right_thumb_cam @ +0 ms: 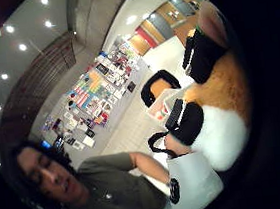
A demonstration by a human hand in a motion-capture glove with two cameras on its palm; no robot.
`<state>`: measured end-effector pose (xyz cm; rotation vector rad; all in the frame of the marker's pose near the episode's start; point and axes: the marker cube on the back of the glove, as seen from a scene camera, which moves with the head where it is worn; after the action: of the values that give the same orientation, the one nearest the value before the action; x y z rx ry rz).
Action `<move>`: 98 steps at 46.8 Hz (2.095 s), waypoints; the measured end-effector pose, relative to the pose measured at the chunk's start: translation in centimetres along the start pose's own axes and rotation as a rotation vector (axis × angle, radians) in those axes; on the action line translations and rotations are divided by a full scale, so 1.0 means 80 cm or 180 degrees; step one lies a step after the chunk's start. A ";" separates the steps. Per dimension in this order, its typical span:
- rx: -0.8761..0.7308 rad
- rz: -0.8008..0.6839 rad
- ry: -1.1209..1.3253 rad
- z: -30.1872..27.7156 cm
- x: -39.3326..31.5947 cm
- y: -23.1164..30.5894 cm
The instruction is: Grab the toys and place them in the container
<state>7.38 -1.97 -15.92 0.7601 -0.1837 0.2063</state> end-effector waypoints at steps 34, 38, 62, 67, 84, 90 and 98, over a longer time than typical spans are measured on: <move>-0.0586 0.1267 -0.0061 0.142 0.134 -0.047; -0.0655 0.1516 0.0141 0.142 0.182 -0.008; -0.1427 0.2350 0.1063 0.245 0.354 0.233; -0.1286 0.1633 0.1582 0.259 0.333 0.242; -0.0847 0.0896 0.2114 0.223 0.310 0.278; -0.0508 0.1142 0.1662 0.158 0.275 0.275; -0.0216 0.1135 0.0470 0.049 0.152 0.227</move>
<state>14.19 9.54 1.82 0.6376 -0.1842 0.5900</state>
